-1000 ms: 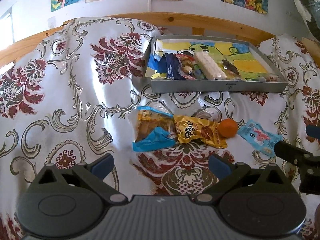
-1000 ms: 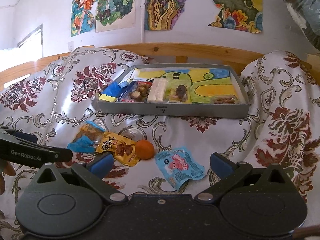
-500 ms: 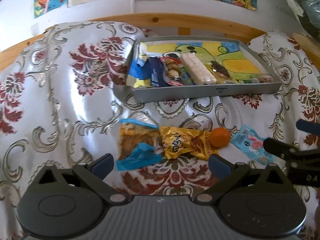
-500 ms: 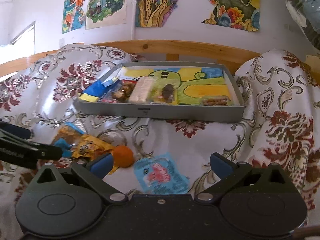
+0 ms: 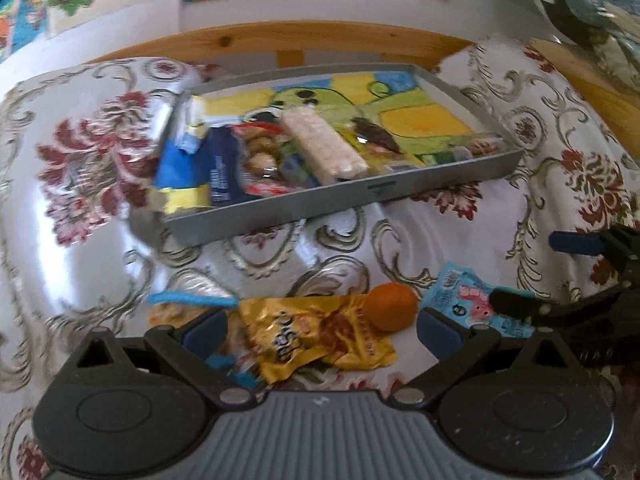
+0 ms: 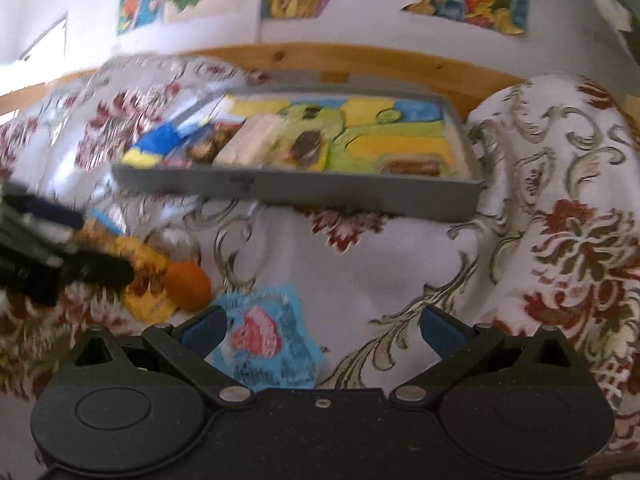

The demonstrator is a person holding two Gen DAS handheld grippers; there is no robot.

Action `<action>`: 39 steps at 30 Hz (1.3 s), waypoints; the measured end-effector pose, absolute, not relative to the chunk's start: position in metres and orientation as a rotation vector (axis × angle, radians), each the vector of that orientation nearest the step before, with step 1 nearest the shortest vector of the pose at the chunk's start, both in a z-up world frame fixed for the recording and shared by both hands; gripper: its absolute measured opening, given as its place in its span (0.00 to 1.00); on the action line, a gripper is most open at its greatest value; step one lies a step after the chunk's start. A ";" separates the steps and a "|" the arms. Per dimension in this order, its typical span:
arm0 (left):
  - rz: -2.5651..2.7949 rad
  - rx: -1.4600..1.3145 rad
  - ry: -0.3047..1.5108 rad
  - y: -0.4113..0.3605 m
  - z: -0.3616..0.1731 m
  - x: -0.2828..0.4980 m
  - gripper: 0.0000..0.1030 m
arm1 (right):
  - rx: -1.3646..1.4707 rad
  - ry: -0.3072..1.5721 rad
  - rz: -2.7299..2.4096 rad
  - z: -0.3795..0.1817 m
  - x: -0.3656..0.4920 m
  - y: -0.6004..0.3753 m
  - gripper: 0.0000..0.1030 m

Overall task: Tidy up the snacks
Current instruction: 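Grasp blue cartoon-printed packet with right gripper while left gripper grasps the orange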

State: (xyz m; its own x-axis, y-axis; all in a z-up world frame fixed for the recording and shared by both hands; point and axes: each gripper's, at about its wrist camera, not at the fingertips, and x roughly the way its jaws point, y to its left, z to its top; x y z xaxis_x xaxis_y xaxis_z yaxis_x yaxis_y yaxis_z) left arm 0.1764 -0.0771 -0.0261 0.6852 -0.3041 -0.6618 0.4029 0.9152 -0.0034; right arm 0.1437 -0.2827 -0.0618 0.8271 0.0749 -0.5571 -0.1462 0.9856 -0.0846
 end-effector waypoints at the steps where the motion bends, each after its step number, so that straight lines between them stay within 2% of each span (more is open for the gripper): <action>1: -0.406 0.145 0.720 -0.079 -0.028 0.179 0.99 | -0.142 0.599 0.129 -0.064 0.145 -0.280 0.99; 12: -0.484 0.123 0.737 -0.100 -0.044 0.198 0.99 | -0.194 0.642 0.206 -0.080 0.150 -0.264 0.99; 16: -0.519 0.134 0.750 -0.107 -0.048 0.203 0.93 | -0.188 0.637 0.206 -0.081 0.152 -0.264 0.97; 27: -0.566 0.096 0.780 -0.105 -0.051 0.205 0.74 | -0.197 0.625 0.239 -0.084 0.156 -0.258 0.81; 32: -0.588 0.090 0.812 -0.109 -0.053 0.206 0.59 | -0.198 0.623 0.248 -0.085 0.156 -0.257 0.75; 39: -0.563 0.071 0.825 -0.109 -0.054 0.209 0.50 | -0.204 0.623 0.259 -0.085 0.156 -0.255 0.68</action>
State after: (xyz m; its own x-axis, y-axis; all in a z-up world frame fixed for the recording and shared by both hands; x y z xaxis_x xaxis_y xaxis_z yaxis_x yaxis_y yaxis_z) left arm 0.2091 -0.1093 -0.0540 0.5418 -0.4468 -0.7119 0.5004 0.8520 -0.1539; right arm 0.1560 -0.2554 -0.0852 0.7817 0.1770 -0.5980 -0.2988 0.9479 -0.1100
